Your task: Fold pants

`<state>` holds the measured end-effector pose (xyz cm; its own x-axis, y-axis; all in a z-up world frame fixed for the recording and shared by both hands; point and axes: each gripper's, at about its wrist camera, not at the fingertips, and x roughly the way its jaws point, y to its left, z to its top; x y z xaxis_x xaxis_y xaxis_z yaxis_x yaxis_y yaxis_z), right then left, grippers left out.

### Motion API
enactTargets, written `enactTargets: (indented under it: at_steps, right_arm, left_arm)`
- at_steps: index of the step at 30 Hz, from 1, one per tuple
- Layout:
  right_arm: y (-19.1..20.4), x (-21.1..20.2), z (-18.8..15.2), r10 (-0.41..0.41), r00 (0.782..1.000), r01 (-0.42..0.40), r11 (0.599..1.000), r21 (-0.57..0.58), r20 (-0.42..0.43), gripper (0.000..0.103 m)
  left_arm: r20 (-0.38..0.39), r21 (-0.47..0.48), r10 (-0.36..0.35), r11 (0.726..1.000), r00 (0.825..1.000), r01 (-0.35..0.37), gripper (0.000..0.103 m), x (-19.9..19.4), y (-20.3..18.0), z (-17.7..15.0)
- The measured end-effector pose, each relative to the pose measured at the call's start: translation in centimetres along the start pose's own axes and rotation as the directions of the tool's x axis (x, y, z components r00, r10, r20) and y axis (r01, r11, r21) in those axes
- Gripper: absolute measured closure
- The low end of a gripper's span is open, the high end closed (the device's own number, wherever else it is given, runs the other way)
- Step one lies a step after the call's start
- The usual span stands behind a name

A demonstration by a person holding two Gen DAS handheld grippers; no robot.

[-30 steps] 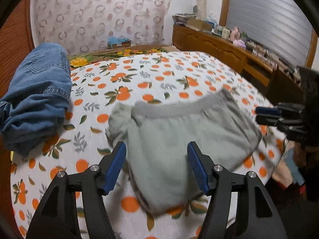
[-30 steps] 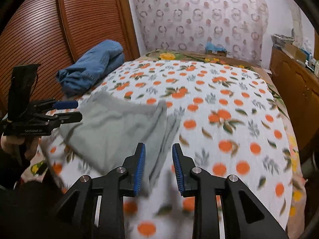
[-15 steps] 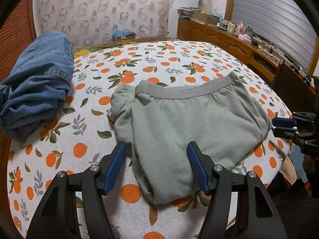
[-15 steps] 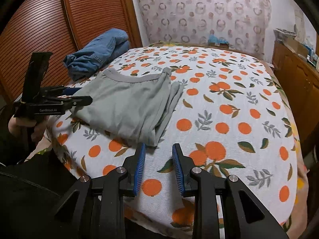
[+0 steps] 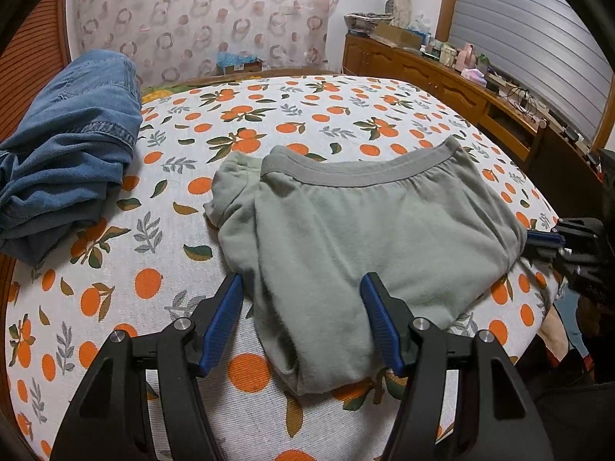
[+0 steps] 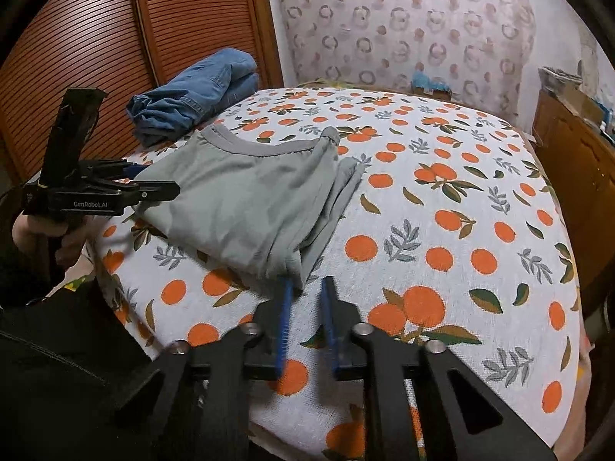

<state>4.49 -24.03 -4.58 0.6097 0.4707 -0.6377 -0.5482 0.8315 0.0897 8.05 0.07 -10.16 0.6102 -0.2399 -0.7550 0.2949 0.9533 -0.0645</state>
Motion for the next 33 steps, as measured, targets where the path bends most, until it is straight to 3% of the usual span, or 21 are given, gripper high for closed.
enactTargets:
  at_steps: [1, 5, 12, 17, 22, 24, 25, 33]
  right_arm:
    - [-0.2, -0.2, 0.0, -0.016, 1.000, 0.015, 1.000, 0.016, 0.012, 0.103]
    - [-2.0, -2.5, 0.1, -0.041, 0.992, 0.026, 0.992, 0.124, 0.116, 0.103]
    - [-1.4, -2.3, -0.4, -0.004, 0.996, -0.005, 0.995, 0.096, 0.091, 0.103]
    - [-0.5, -1.5, -0.1, 0.035, 0.996, -0.039, 0.998, 0.057, 0.083, 0.073]
    - [-0.7, -0.1, 0.2, 0.064, 0.996, -0.067, 0.997, 0.050, 0.058, 0.073]
    - [-1.0, 0.3, 0.2, 0.100, 0.994, -0.103, 0.992, 0.068, 0.043, 0.077]
    - [-1.2, 0.5, 0.2, 0.121, 0.992, -0.124, 0.989, 0.080, 0.036, 0.099]
    - [-2.3, -1.9, 0.8, 0.080, 0.993, -0.086, 0.993, 0.079, 0.084, 0.100]
  left_arm:
    - [0.001, 0.000, -0.001, 1.000, 1.000, 0.001, 0.038, 0.0, 0.1, 0.0]
    - [0.001, -0.002, -0.003, 1.000, 1.000, 0.003, 0.038, 0.0, 0.0, 0.0]
    - [0.009, -0.002, 0.000, 1.000, 1.000, 0.000, 0.038, 0.0, 0.0, -0.2]
    - [0.010, 0.001, 0.000, 1.000, 1.000, 0.000, 0.038, -0.1, -0.1, -0.2]
    - [0.011, 0.004, 0.002, 1.000, 1.000, -0.002, 0.038, -0.1, -0.1, -0.2]
    - [0.012, 0.006, 0.002, 1.000, 1.000, -0.002, 0.038, -0.1, -0.1, -0.2]
    - [0.012, 0.008, 0.001, 1.000, 1.000, -0.001, 0.038, -0.1, -0.2, -0.2]
    - [0.016, 0.012, 0.003, 1.000, 1.000, -0.004, 0.036, 0.1, -0.2, 0.0]
